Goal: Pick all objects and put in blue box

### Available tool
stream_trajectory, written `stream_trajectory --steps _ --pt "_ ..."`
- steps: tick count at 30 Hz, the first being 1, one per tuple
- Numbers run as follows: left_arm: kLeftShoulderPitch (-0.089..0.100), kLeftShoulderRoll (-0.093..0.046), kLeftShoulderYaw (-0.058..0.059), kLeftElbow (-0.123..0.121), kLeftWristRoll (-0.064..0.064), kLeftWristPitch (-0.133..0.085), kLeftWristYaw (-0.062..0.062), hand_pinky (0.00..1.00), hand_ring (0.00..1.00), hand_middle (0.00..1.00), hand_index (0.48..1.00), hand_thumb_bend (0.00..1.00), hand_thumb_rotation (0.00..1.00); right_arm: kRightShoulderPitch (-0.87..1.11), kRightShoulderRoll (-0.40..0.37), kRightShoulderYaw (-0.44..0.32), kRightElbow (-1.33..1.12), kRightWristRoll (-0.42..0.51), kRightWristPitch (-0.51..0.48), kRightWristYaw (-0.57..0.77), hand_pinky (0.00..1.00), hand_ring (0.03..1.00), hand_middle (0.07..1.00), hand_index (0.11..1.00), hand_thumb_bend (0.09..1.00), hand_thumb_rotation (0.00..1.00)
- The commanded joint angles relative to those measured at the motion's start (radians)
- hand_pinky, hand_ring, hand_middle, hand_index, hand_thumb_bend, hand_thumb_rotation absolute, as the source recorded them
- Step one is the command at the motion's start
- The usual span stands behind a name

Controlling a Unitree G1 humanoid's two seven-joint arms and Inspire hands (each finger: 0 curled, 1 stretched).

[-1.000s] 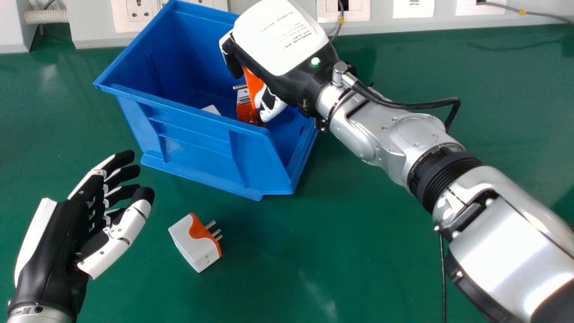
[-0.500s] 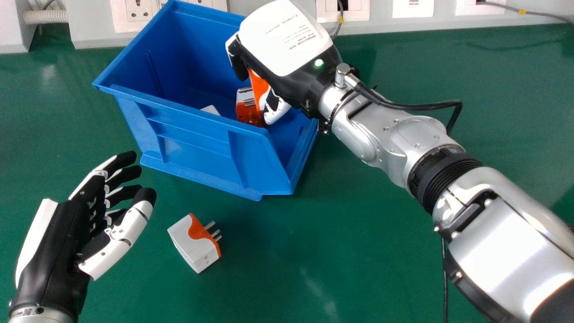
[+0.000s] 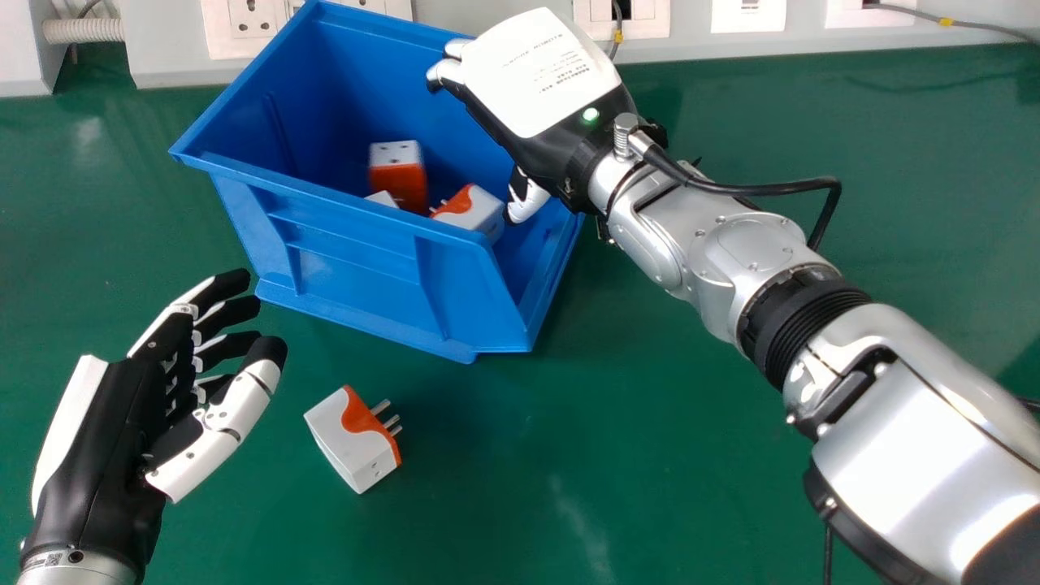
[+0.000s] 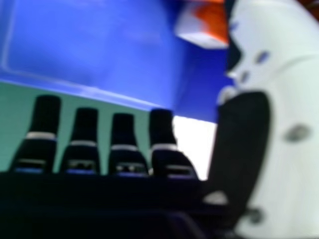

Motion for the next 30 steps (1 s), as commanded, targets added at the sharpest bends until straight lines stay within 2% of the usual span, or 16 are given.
stream_trajectory --steps 1,5,8,11,16,18,26,30 --pt "-0.005 0.0 -0.001 -0.006 -0.001 -0.023 0.007 0.71 0.82 0.86 0.864 0.35 0.43 -0.026 -0.016 0.006 -0.027 -0.003 0.011 -0.024 0.9 0.962 0.968 0.952 0.715 0.11" --pt "-0.007 0.001 -0.001 -0.002 -0.001 -0.025 0.006 0.71 0.82 0.86 0.863 0.35 0.43 -0.02 -0.023 0.005 -0.032 0.007 0.014 -0.02 0.94 0.981 0.984 0.976 0.727 0.14" --pt "-0.01 0.002 -0.003 -0.002 0.005 -0.02 0.008 0.71 0.82 0.86 0.862 0.35 0.42 -0.013 -0.03 0.002 -0.04 0.011 0.017 -0.024 0.96 0.988 0.99 0.985 0.731 0.14" --pt "-0.01 0.005 -0.001 0.002 0.007 -0.02 0.007 0.71 0.81 0.86 0.861 0.35 0.42 -0.005 -0.037 0.001 -0.051 0.013 0.017 -0.029 0.97 0.99 0.992 0.988 0.727 0.15" --pt "-0.016 0.007 0.003 0.01 -0.001 -0.022 0.003 0.7 0.81 0.86 0.857 0.36 0.42 0.003 -0.041 0.004 -0.059 0.012 0.029 -0.036 0.98 0.997 0.998 0.996 0.681 0.15" --pt "-0.019 0.009 0.003 0.014 0.001 -0.022 0.004 0.7 0.81 0.86 0.856 0.36 0.42 0.005 -0.042 0.003 -0.065 0.013 0.032 -0.036 0.98 0.998 0.999 0.998 0.668 0.15" --pt "-0.019 0.01 -0.001 0.002 0.01 -0.006 0.007 0.69 0.81 0.85 0.854 0.37 0.42 0.024 -0.057 -0.023 -0.123 0.035 0.014 -0.05 0.98 1.0 1.0 1.0 0.643 0.13" --pt "-0.025 0.012 0.0 0.007 0.018 -0.006 0.007 0.69 0.81 0.85 0.853 0.37 0.41 0.039 -0.071 -0.042 -0.154 0.045 -0.005 -0.056 0.98 1.0 1.0 1.0 0.65 0.14"
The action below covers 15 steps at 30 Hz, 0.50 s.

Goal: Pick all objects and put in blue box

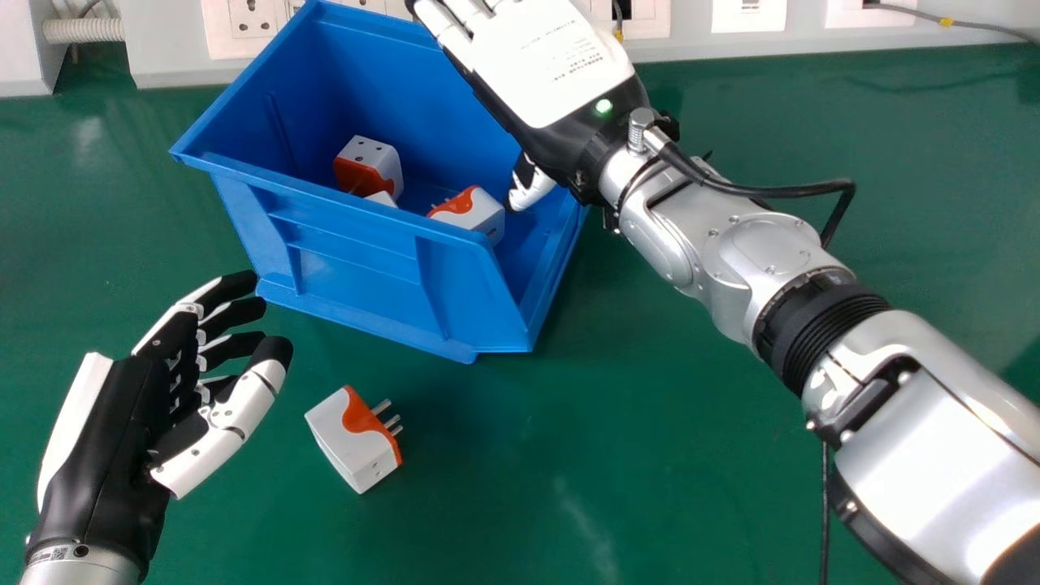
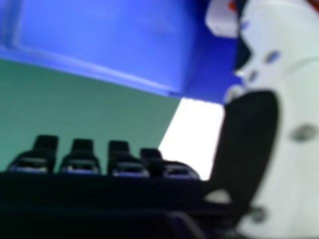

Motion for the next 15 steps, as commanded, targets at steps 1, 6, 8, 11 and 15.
stream_trajectory --steps 1,6,8,11,15 --pt "-0.008 0.011 0.003 -0.011 0.007 -0.009 0.007 0.69 0.81 0.85 0.853 0.37 0.41 0.005 -0.029 -0.027 -0.049 0.027 -0.014 -0.025 0.97 1.0 1.0 1.0 0.652 0.14" --pt "-0.01 0.012 0.005 -0.001 0.008 -0.014 0.008 0.69 0.81 0.85 0.853 0.36 0.41 0.051 -0.08 -0.053 -0.164 0.042 -0.025 -0.008 0.98 1.0 1.0 1.0 0.648 0.13" --pt "-0.014 0.013 0.006 0.005 0.006 -0.016 0.008 0.69 0.81 0.85 0.853 0.36 0.41 0.082 -0.109 -0.071 -0.236 0.049 -0.028 0.002 0.99 1.0 1.0 1.0 0.645 0.13" --pt "-0.019 0.014 0.008 0.012 0.003 -0.019 0.007 0.69 0.81 0.85 0.853 0.36 0.4 0.123 -0.142 -0.094 -0.322 0.048 -0.023 0.009 0.99 1.0 1.0 1.0 0.645 0.13" --pt "-0.025 0.015 0.008 0.021 0.0 -0.025 0.006 0.7 0.81 0.85 0.855 0.36 0.41 0.204 -0.206 -0.13 -0.481 0.028 -0.007 0.0 1.0 1.0 1.0 1.0 0.663 0.15"
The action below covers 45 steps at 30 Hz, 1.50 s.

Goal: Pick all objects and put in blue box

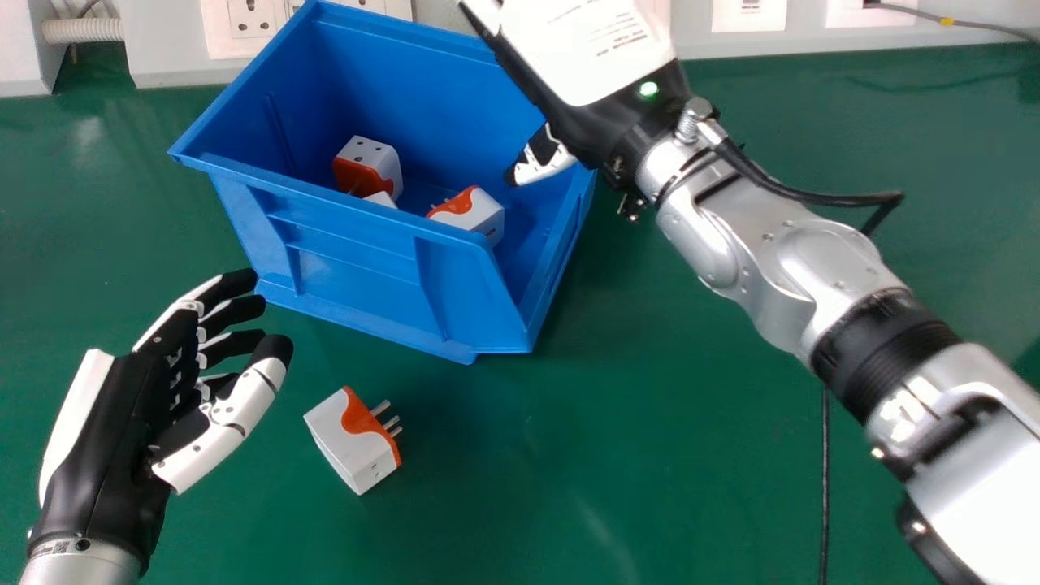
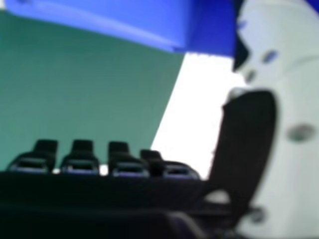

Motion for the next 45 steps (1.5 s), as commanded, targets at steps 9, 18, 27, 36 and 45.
stream_trajectory --steps 9,18,27,36,45 --pt "-0.009 0.004 0.008 0.006 -0.005 -0.031 0.006 0.7 0.81 0.86 0.859 0.35 0.41 0.311 -0.173 -0.184 -0.602 -0.009 0.084 0.095 1.0 1.0 1.0 0.988 0.711 0.15" --pt "-0.006 0.0 0.007 0.002 -0.007 -0.031 0.007 0.7 0.81 0.86 0.86 0.35 0.41 0.579 -0.186 -0.331 -0.916 -0.013 0.155 0.166 1.0 1.0 1.0 0.966 0.741 0.12" --pt "0.007 -0.011 -0.006 -0.03 0.001 -0.021 0.016 0.7 0.81 0.86 0.862 0.35 0.41 0.88 -0.117 -0.386 -1.071 -0.026 0.141 0.076 1.0 1.0 1.0 0.981 0.668 0.18" --pt "0.026 -0.018 -0.006 -0.033 -0.014 -0.028 0.021 0.71 0.81 0.86 0.863 0.35 0.42 1.128 0.011 -0.348 -1.043 -0.018 0.034 -0.149 0.96 0.988 0.989 0.945 0.633 0.18" --pt "0.049 -0.021 0.023 -0.005 -0.039 -0.071 0.023 0.71 0.81 0.86 0.863 0.35 0.42 1.265 0.069 -0.283 -0.985 -0.024 -0.016 -0.199 0.87 0.948 0.951 0.891 0.618 0.16"
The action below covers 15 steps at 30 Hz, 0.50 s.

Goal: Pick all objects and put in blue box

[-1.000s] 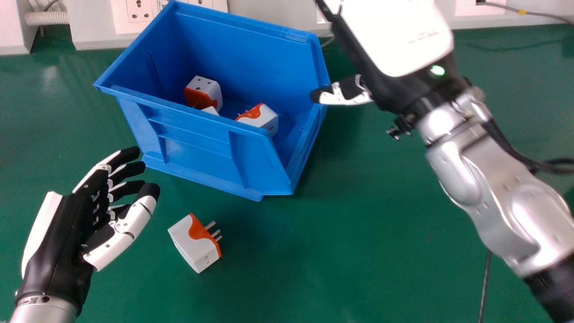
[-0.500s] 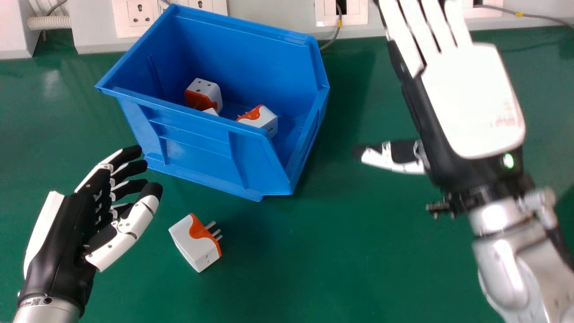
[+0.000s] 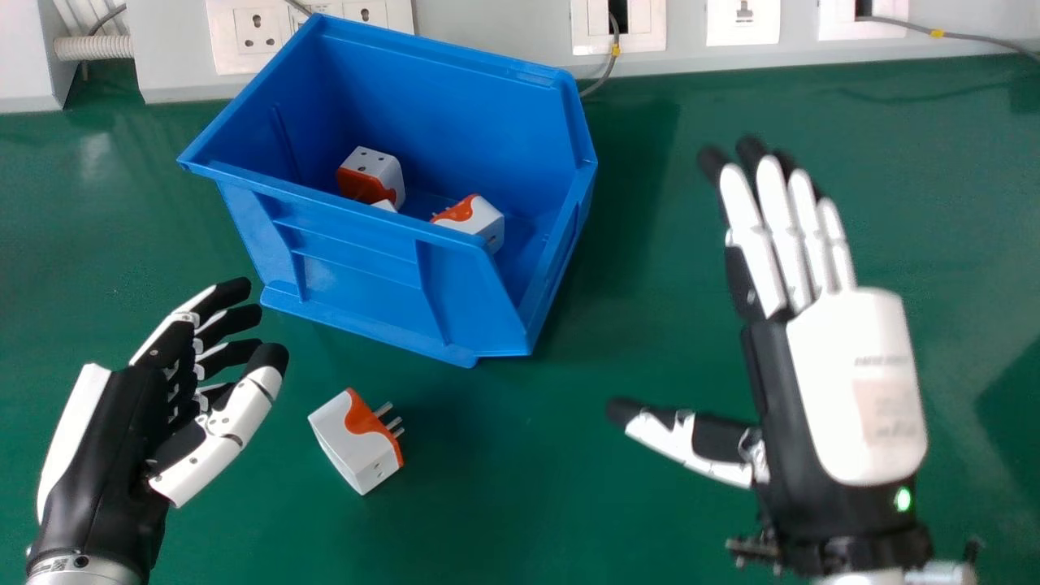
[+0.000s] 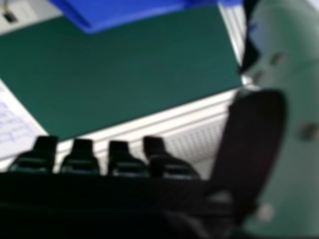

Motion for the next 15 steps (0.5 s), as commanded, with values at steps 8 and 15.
stream_trajectory --steps 8,15 --pt "0.027 -0.012 0.049 0.032 -0.03 -0.075 0.016 0.71 0.81 0.86 0.863 0.33 0.4 0.018 0.039 0.059 0.047 -0.01 -0.035 -0.035 0.81 0.92 0.924 0.861 0.6 0.17" --pt "0.036 -0.027 0.073 0.068 -0.048 -0.103 0.016 0.71 0.83 0.85 0.864 0.28 0.35 0.039 0.043 0.108 0.09 -0.024 -0.056 -0.046 0.78 0.899 0.905 0.837 0.581 0.17"
